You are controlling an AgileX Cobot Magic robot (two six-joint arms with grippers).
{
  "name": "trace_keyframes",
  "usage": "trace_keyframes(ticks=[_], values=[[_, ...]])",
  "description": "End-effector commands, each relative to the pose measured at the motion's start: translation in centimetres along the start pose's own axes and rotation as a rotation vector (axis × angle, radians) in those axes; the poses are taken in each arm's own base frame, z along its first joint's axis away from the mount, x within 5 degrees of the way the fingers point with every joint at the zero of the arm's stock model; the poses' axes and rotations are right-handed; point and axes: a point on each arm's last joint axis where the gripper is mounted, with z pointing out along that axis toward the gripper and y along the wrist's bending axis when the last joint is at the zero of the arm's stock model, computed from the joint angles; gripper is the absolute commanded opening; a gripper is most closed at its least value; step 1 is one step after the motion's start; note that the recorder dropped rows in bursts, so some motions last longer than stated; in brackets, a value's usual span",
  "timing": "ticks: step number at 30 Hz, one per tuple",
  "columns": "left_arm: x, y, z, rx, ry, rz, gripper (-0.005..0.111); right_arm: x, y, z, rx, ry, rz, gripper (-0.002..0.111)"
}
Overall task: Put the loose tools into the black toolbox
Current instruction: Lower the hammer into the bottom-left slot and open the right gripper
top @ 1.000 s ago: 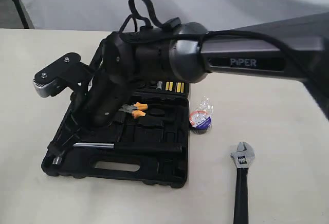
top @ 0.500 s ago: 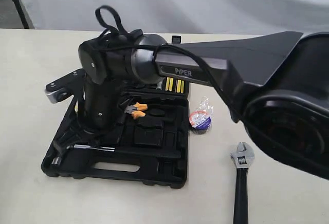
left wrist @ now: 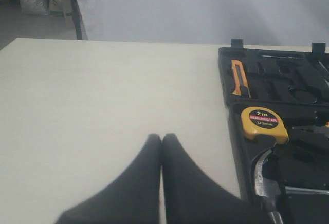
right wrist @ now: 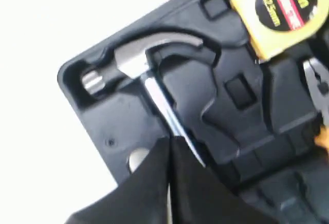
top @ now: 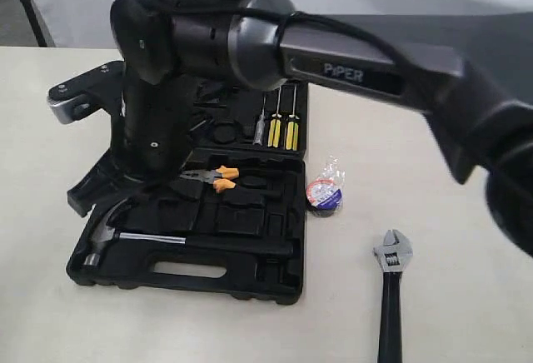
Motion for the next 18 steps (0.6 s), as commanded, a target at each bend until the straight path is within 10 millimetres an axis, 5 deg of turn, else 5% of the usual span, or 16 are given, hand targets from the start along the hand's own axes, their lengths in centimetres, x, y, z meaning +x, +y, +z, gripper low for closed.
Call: trace_keyframes(ticks=[1, 10, 18], values=[[0.2, 0.0, -0.1, 0.014, -0.007, -0.022, 0.001, 3.2, 0.3, 3.1, -0.004, 0.109, 0.038, -0.001], [0.2, 0.0, -0.1, 0.014, -0.007, -0.022, 0.001, 6.6, 0.2, 6.1, 0.006, 0.187, 0.043, -0.001], [0.2, 0.0, -0.1, 0.014, -0.007, -0.022, 0.001, 7.9, 0.2, 6.1, 0.010, 0.299, 0.039, -0.001]])
